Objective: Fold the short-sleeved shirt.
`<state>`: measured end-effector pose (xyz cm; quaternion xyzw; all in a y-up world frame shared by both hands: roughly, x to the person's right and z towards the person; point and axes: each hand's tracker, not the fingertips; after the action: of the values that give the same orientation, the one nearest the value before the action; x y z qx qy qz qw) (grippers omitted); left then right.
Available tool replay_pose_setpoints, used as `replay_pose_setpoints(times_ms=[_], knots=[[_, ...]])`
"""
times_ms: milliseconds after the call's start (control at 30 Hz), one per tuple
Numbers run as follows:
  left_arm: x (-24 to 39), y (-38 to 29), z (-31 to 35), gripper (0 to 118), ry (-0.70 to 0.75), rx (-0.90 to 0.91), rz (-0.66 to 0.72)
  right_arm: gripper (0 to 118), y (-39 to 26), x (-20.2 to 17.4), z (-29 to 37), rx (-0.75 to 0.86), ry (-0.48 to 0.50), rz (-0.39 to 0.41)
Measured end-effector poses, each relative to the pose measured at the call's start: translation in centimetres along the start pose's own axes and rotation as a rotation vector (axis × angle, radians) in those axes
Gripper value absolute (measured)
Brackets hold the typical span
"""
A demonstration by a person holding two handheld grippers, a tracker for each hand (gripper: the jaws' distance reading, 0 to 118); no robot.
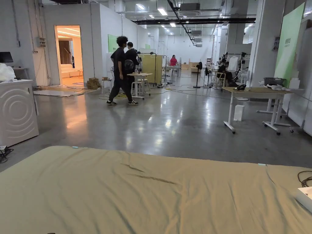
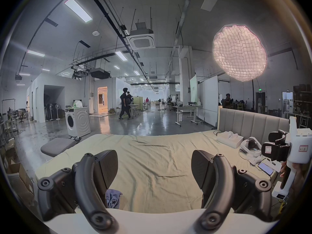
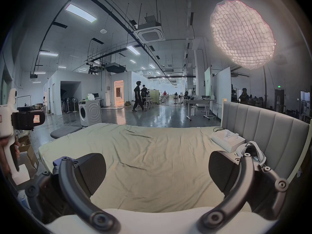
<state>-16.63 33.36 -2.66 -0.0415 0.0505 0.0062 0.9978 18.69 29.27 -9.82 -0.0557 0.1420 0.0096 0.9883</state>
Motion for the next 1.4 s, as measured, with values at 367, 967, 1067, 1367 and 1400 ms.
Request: replay_pose_setpoints(times_ms=[367, 967, 1067, 1367, 1400], knots=[[-0.1, 0.2, 0.2, 94, 0.006, -0.014, -0.007, 118, 0.5, 0.0, -0.1, -0.028, -0.001, -0.03], [-1.5, 0.6, 0.6, 94, 0.0, -0.015, 0.045, 117, 2.4, 0.9, -2.4, -0.293, -0.075, -0.358], [-1.5, 0.5, 0.6, 94, -0.006, -0.016, 0.051, 117, 2.3, 0.4, -2.4, -0.273, -0.098, -0.348], [-1.6, 0.5, 0.4, 94, -0.007, -0.025, 0.061, 117, 1.8, 1.0, -3.4, -0.369, -0.147, -0.408], [-1.6, 0.5, 0.4, 94, -0.005, -0.026, 0.059, 117, 1.7, 1.2, -3.5, -0.371, -0.149, -0.417]])
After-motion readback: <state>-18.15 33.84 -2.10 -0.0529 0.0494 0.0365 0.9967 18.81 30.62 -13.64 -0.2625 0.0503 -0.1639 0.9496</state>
